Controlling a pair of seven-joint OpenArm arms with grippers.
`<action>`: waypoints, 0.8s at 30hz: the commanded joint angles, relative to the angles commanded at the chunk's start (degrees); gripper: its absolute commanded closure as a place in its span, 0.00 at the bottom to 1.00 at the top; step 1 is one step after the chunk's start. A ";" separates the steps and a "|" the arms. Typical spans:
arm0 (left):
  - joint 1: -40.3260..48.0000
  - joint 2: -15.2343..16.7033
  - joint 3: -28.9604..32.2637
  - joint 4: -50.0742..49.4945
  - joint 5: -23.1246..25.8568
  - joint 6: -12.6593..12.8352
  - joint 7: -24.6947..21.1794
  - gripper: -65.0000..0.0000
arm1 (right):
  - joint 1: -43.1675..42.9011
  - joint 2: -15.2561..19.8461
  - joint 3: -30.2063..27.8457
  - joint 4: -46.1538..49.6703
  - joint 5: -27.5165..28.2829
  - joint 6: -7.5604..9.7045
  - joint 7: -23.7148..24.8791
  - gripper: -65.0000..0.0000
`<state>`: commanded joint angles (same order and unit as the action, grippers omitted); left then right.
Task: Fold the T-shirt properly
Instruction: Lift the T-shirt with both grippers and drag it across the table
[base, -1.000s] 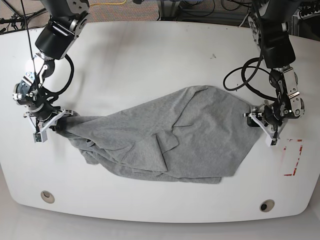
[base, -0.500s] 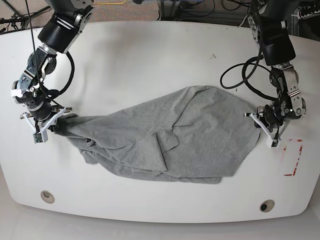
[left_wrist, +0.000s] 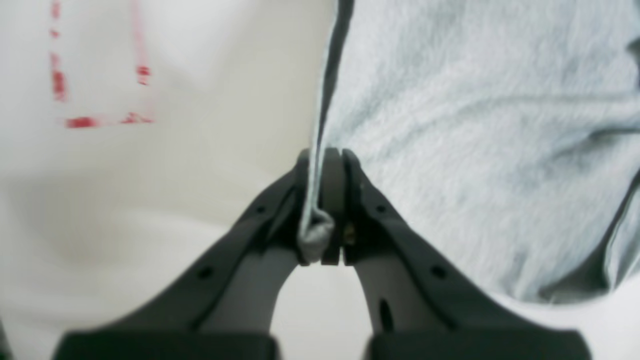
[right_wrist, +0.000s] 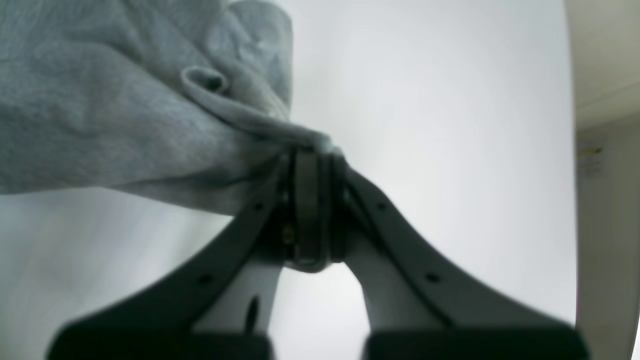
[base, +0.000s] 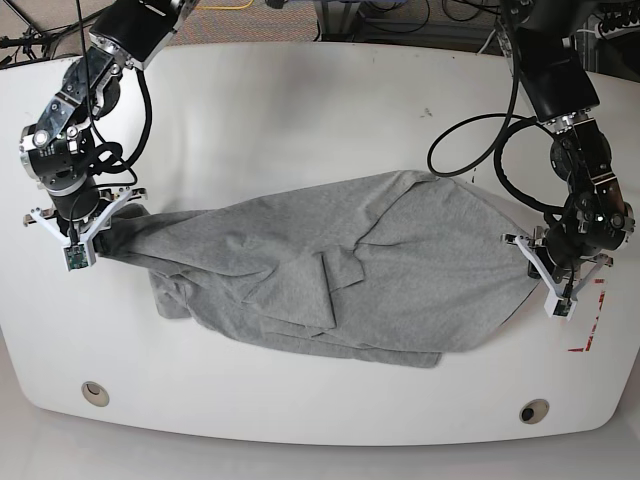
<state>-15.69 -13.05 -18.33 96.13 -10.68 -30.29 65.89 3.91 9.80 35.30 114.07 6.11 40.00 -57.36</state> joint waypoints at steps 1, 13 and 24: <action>0.00 0.00 0.00 0.70 0.09 -0.35 0.26 1.00 | 0.26 0.18 0.09 -0.09 0.00 0.00 -0.09 1.00; -8.62 -0.44 -1.93 3.87 0.18 -0.70 4.48 1.00 | 10.20 7.30 2.20 -6.07 0.09 0.00 -0.26 1.00; -20.92 -0.35 -1.85 -0.35 0.26 -0.62 10.55 1.00 | 22.51 12.04 0.35 -13.63 0.09 0.00 -2.29 1.00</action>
<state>-36.62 -13.41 -20.18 95.78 -10.42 -30.90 76.44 26.42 21.85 35.65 100.44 6.20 40.00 -59.65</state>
